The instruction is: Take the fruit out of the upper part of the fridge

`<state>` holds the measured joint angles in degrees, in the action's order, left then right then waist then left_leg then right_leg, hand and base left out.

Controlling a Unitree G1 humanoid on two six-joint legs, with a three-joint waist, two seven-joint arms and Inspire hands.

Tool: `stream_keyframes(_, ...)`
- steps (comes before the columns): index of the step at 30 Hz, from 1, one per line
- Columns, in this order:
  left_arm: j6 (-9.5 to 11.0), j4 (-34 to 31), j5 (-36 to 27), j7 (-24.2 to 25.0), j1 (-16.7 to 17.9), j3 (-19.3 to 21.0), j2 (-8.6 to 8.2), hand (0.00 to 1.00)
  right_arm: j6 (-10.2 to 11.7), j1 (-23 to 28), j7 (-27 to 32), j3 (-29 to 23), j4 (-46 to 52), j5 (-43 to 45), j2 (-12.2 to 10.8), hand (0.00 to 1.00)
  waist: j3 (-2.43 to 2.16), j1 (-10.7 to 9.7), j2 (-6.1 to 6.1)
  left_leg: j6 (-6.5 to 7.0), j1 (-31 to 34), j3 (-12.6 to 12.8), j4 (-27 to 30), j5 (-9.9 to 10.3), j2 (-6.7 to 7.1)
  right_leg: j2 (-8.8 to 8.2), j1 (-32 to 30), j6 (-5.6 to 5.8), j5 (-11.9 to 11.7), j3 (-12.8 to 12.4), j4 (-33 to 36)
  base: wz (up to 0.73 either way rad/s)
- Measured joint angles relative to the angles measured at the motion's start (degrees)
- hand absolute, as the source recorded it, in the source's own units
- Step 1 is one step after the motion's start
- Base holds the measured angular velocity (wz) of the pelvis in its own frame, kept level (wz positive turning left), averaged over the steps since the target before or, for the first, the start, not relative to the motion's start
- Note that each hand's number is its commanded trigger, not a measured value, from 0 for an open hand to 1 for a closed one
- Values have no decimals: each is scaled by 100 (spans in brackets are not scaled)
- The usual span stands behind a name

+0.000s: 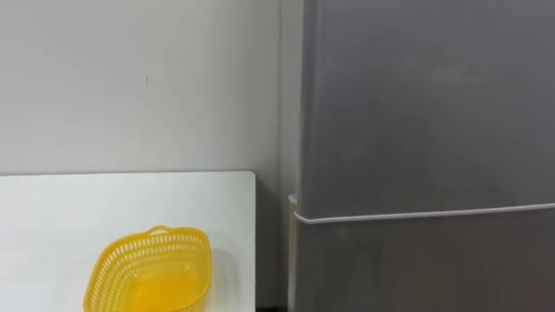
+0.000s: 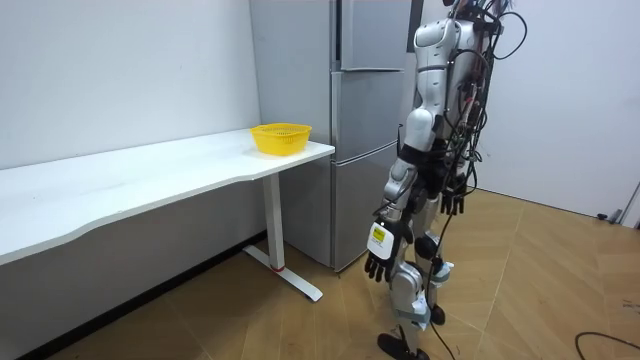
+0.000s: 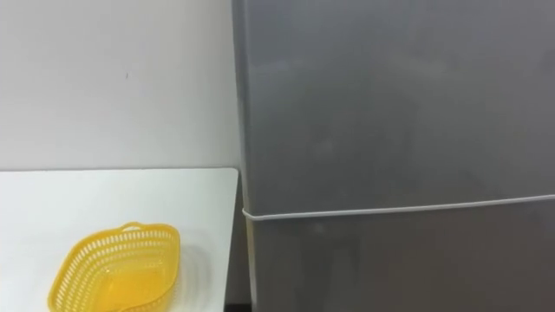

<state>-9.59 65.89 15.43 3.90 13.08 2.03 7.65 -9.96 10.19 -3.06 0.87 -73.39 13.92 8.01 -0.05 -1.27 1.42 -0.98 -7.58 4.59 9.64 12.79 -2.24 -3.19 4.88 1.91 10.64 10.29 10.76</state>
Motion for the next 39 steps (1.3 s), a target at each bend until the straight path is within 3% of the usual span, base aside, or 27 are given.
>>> stream_keyframes(6,-30,-19,-37,-5,-1,1,1,0,-24,-10,4,-1,8,-3,-1,0,-2,7,8,-3,-5,2,7,2,0,13,1,-1,5,-64,7,0)
stream_keyframes(9,-48,-21,-402,-215,21,23,-6,0,-110,-10,76,-1,5,-88,0,0,-2,6,6,-3,-13,-7,5,3,1,18,16,-2,5,-46,3,0)
stream_keyframes(16,-40,-35,-1542,-1041,67,701,-27,0,-145,-14,192,-205,-6,-274,-1,0,-4,13,-29,-4,8,-60,12,3,1,21,40,-7,2,7,3,4)
stream_keyframes(18,87,-215,-2293,-1437,41,1000,-43,0,-127,-45,301,-226,-3,-337,1,0,0,27,-51,-7,3,-68,-3,5,-2,24,51,-7,2,13,-3,4)
stream_keyframes(23,499,-742,-3373,-2141,-136,1332,-72,0,62,-76,494,-308,56,-371,18,0,-1,44,-144,-11,-10,-71,-18,8,-2,33,86,-9,0,-3,10,0)
stream_keyframes(31,954,-2001,-4068,-2832,-169,1351,-85,0,264,2,601,-466,114,-261,29,0,-18,8,-237,-11,-9,-70,-25,8,-1,35,73,-9,0,-23,17,0)
stream_keyframes(34,1063,-2701,-4125,-3008,-132,1343,-99,0,301,-3,568,-466,113,-227,28,0,-31,9,-202,-11,-9,-60,-20,7,-1,31,45,-9,0,-72,61,-2)
stream_keyframes(39,1286,-3996,-4076,-3142,-119,1322,-101,0,454,10,525,-475,184,-230,14,0,-1,5,-142,-10,-46,-33,-15,7,1,38,40,-9,9,-188,114,-4)
